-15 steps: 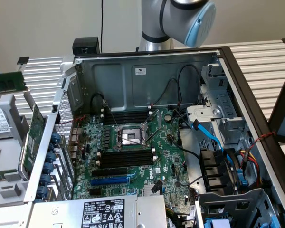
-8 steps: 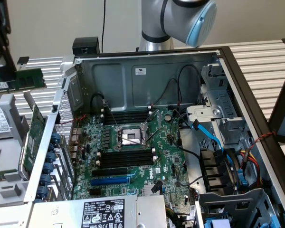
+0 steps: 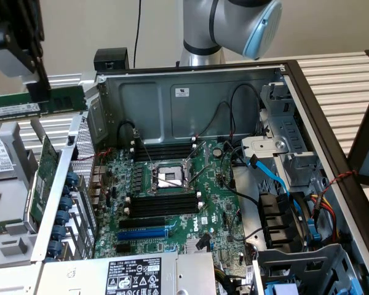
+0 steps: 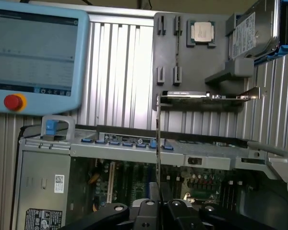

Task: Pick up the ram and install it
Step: 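Pick up the ram and move it above insertion slot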

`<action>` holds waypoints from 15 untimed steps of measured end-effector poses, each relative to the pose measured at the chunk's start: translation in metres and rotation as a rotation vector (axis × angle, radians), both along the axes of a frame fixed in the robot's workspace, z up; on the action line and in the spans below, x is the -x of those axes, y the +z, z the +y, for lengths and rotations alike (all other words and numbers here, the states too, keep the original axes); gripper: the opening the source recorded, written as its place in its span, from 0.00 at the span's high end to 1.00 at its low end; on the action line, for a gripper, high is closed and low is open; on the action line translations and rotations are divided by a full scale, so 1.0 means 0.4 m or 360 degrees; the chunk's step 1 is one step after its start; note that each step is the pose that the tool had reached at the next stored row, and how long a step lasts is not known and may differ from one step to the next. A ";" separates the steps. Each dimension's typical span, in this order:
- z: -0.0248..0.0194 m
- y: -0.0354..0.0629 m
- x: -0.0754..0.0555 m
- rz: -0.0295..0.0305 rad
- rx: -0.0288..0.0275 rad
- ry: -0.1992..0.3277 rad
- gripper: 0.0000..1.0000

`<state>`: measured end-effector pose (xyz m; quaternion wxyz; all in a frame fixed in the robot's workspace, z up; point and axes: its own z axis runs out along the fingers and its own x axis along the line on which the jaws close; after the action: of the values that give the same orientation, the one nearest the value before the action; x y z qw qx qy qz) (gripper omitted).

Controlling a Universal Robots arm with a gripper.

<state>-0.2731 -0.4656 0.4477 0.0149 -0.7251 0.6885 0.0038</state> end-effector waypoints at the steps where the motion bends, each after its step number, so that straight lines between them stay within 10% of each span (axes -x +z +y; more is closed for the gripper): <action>1: 0.000 0.000 -0.011 -0.00001 -0.00002 0.0000 0.88; 15: 0.008 -0.002 -0.170 0.00000 -0.00001 0.0000 0.88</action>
<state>-0.2051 -0.4625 0.4469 0.0150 -0.7251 0.6884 0.0038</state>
